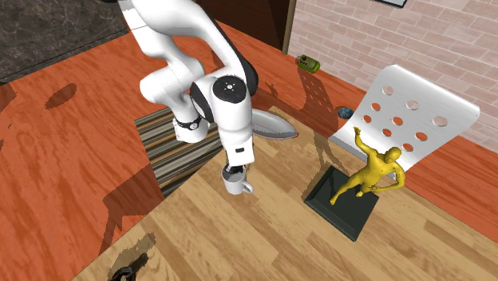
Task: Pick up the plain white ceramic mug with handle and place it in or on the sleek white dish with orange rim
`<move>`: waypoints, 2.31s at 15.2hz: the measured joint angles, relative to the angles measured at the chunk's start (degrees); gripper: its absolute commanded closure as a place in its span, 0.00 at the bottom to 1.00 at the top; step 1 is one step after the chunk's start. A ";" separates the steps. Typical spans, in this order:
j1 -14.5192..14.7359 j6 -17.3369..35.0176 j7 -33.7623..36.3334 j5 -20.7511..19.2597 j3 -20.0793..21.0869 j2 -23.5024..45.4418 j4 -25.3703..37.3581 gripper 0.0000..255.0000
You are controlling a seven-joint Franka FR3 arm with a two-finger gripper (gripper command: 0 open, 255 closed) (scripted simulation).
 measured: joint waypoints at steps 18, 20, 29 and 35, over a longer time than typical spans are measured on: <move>0.67 -14.71 1.77 0.43 1.32 -6.92 7.77 1.00; 1.73 -15.52 4.04 1.29 3.10 -8.46 7.08 1.00; 7.83 -18.89 16.39 6.91 12.99 -14.01 5.43 1.00; 11.49 -20.30 24.81 10.60 19.89 -14.16 7.34 1.00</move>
